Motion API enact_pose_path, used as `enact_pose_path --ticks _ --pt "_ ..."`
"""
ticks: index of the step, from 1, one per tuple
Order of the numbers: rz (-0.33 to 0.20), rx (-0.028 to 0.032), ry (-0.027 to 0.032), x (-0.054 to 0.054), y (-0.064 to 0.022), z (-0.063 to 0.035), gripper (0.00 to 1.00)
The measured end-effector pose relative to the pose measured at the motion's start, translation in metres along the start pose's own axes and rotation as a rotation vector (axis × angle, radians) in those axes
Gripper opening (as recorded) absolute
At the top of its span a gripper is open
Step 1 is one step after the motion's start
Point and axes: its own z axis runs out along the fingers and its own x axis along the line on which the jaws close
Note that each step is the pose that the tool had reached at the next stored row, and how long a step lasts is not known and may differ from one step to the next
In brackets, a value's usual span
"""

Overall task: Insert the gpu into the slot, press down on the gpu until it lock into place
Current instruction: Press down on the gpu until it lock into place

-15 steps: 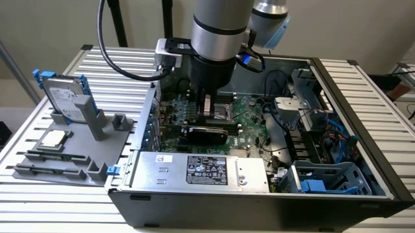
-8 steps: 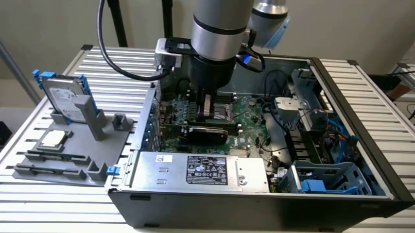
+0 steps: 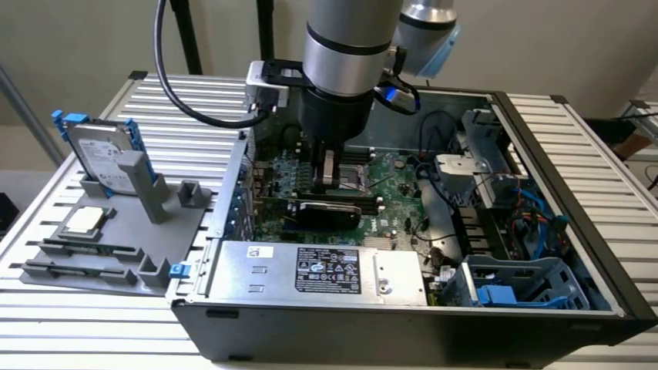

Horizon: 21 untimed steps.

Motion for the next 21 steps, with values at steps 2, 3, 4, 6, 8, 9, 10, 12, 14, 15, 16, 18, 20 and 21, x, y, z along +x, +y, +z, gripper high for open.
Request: enact_pose_path --ticks 2,3,4,6,8,9,10,12,14,15,16,18,20,21 --pt "0.000 0.0000 0.0000 0.000 0.0000 0.0000 0.11" --pt "0.000 0.0000 0.0000 0.000 0.0000 0.0000 0.11" --pt "0.000 -0.0001 0.0000 0.000 0.0000 0.0000 0.11" --pt "0.000 0.0000 0.0000 0.000 0.0000 0.0000 0.11" --pt "0.000 -0.0001 0.0002 0.000 0.0000 0.0001 0.11" --pt "0.000 0.0000 0.0000 -0.001 -0.0001 0.0006 0.11" --pt "0.000 0.0000 0.0001 -0.001 -0.0001 0.0014 0.11" --pt "0.000 -0.0001 0.0000 -0.003 0.0000 0.0032 0.11" --pt "-0.001 0.0001 -0.0002 -0.004 0.0001 0.0061 0.11" --pt "-0.001 0.0000 -0.0001 -0.005 0.0004 0.0074 0.11" --pt "-0.002 -0.0001 0.0002 -0.005 0.0006 0.0090 0.11" --pt "-0.003 -0.0002 0.0004 -0.007 0.0009 0.0128 0.11" --pt "-0.005 -0.0004 0.0005 -0.009 0.0014 0.0166 0.11" --pt "-0.007 -0.0004 0.0004 -0.009 0.0015 0.0184 0.11"
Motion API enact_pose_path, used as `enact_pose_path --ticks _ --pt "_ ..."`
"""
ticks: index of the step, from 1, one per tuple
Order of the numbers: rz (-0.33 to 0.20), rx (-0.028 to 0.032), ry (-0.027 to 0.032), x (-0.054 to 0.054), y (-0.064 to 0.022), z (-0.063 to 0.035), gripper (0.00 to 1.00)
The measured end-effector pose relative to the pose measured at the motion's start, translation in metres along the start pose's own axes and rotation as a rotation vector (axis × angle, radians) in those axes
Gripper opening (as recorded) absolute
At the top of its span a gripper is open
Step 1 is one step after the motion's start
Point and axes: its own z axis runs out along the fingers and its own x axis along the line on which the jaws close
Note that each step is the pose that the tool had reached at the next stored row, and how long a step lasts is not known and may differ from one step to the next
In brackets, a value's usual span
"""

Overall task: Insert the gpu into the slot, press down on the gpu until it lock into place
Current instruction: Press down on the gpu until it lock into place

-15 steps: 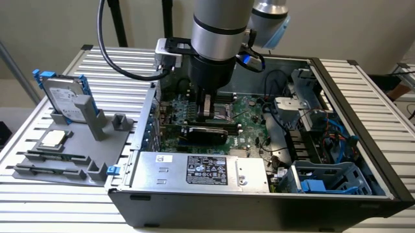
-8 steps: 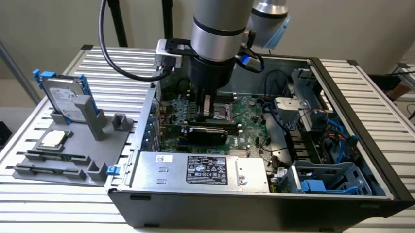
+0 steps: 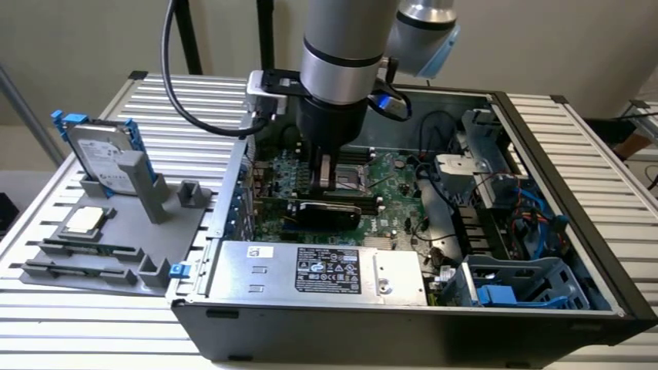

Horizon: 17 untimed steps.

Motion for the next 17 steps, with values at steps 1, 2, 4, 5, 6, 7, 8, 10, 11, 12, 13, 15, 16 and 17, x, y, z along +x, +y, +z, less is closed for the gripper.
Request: enact_pose_path --ticks 1,2,4,5,6,7,8,10,11,12,13,15,16,17 --pt "-0.001 -0.0002 0.0002 0.000 0.0000 0.0012 0.11" --pt "-0.003 -0.0004 0.0003 -0.001 0.0001 0.0023 0.11" --pt "-0.006 -0.0023 0.0012 -0.001 0.0003 0.0040 0.11" --pt "-0.007 -0.0040 0.0019 -0.002 0.0004 0.0045 0.11" --pt "-0.009 -0.0060 0.0027 -0.002 0.0006 0.0050 0.11" --pt "-0.011 -0.0081 0.0035 -0.002 0.0008 0.0056 0.11" --pt "-0.012 -0.0102 0.0046 -0.002 0.0009 0.0060 0.11" --pt "-0.016 -0.0144 0.0073 -0.002 0.0012 0.0070 0.11" --pt "-0.017 -0.0156 0.0091 -0.002 0.0012 0.0075 0.11" --pt "-0.018 -0.0164 0.0116 -0.003 0.0012 0.0080 0.11" --pt "-0.019 -0.0165 0.0149 -0.003 0.0012 0.0088 0.11" --pt "-0.023 -0.0169 0.0214 -0.003 0.0010 0.0102 0.11" --pt "-0.024 -0.0171 0.0233 -0.003 0.0010 0.0109 0.11" --pt "-0.024 -0.0171 0.0246 -0.004 0.0010 0.0115 0.11"
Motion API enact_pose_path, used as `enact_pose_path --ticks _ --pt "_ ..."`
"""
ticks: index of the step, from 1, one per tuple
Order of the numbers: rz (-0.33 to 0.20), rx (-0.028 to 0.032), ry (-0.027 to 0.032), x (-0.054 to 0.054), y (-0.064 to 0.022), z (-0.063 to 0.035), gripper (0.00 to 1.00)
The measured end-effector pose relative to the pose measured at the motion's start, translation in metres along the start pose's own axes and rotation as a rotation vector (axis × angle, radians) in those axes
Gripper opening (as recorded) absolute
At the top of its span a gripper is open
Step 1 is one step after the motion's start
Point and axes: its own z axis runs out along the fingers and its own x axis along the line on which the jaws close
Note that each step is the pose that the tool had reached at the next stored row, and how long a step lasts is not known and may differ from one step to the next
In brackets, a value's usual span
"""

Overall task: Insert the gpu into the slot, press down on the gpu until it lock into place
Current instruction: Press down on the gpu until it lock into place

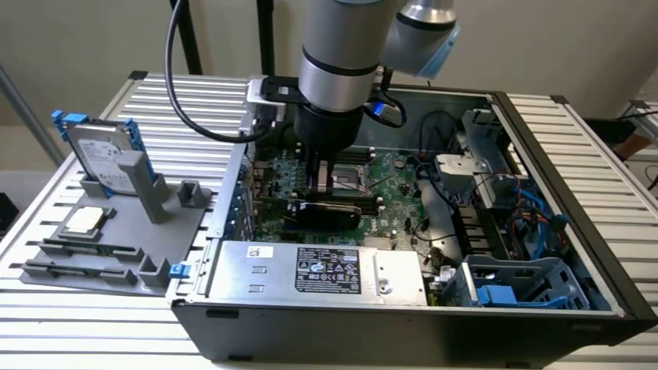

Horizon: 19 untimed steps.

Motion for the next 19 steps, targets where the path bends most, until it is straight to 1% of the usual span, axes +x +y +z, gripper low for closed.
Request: enact_pose_path --ticks 5,11,19 --pt "-0.001 0.0000 0.0034 -0.0019 -0.0001 0.0015 0.11" --pt "0.000 -0.0006 0.0146 -0.0022 -0.0001 0.0031 0.11" --pt "0.001 -0.0009 0.0217 -0.0025 0.0001 0.0064 0.11"
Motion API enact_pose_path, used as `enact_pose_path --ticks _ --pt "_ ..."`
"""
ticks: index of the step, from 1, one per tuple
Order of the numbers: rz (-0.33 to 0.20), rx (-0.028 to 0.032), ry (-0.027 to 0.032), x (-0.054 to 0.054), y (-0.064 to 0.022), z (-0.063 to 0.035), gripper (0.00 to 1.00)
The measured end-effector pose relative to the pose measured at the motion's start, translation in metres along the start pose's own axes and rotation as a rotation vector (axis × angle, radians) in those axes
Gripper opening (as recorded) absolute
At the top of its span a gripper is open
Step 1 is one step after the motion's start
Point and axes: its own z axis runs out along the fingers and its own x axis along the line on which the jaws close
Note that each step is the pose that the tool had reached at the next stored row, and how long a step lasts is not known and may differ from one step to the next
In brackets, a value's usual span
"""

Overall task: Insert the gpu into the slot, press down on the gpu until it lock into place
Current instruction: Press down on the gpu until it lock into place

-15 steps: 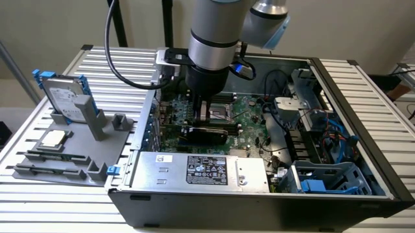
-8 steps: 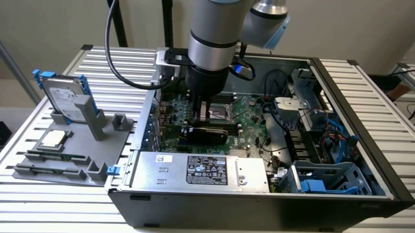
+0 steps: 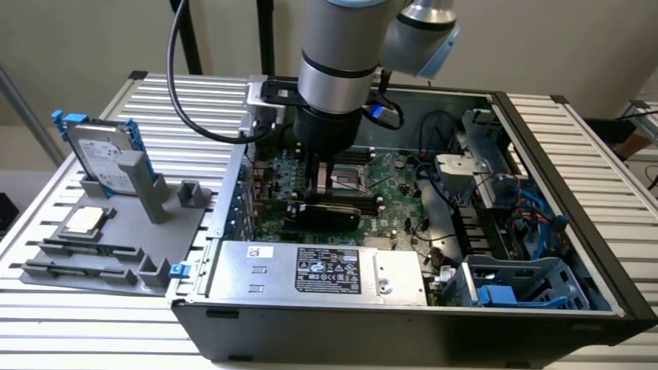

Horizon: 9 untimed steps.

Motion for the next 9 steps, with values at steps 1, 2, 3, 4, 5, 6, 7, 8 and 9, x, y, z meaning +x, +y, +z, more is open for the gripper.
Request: enact_pose_path --ticks 1,2,3,4,5,6,7,8,9 --pt "0.000 0.0000 0.0005 0.0000 0.0000 0.0001 0.11" --pt "0.000 0.0001 0.0009 0.0000 0.0000 0.0002 0.11" --pt "0.000 0.0001 0.0007 0.0000 0.0000 0.0002 0.11" --pt "0.000 0.0002 0.0004 -0.0001 0.0000 0.0000 0.11" --pt "0.000 0.0003 -0.0002 -0.0002 0.0001 -0.0006 0.11" --pt "0.000 0.0006 -0.0008 -0.0002 0.0001 -0.0018 0.11" --pt "0.000 -0.0004 -0.0001 -0.0002 0.0004 -0.0041 0.11" --pt "0.000 -0.0010 0.0005 -0.0002 0.0006 -0.0065 0.11" --pt "0.000 -0.0013 0.0003 -0.0003 0.0008 -0.0090 0.11"
